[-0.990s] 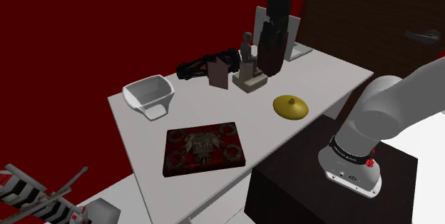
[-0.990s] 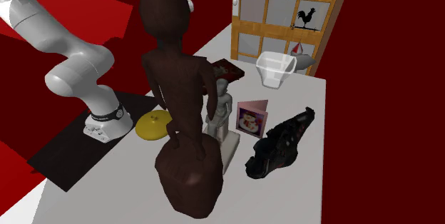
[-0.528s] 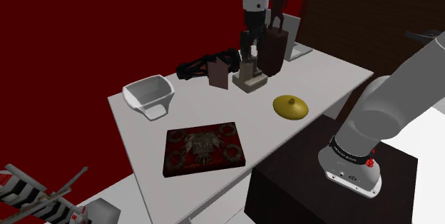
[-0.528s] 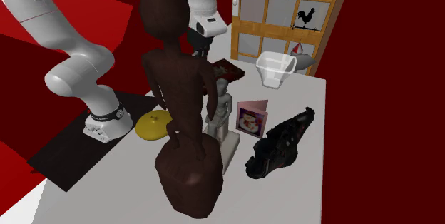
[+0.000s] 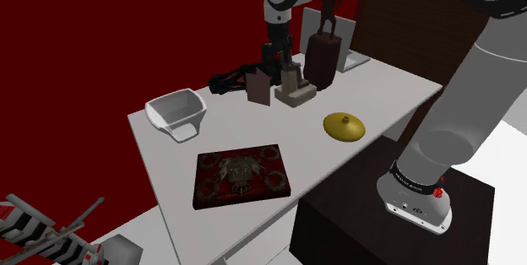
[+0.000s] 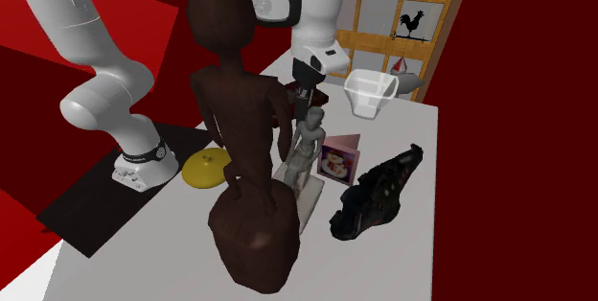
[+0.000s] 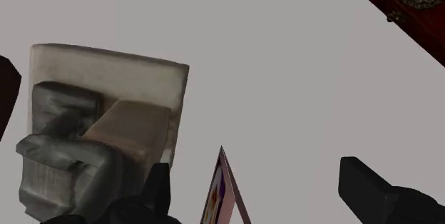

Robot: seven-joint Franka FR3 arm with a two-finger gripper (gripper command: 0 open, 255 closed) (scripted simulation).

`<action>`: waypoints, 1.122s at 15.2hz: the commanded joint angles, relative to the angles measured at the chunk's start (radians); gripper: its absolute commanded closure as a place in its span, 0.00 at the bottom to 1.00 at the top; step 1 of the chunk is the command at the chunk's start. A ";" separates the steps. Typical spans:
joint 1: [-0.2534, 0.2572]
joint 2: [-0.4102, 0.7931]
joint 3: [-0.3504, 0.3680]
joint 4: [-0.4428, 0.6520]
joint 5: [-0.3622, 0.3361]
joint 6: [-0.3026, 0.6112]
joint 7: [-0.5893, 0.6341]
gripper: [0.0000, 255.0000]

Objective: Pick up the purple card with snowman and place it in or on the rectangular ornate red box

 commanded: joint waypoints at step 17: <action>0.008 0.351 -0.004 0.225 -0.041 0.115 0.047 0.00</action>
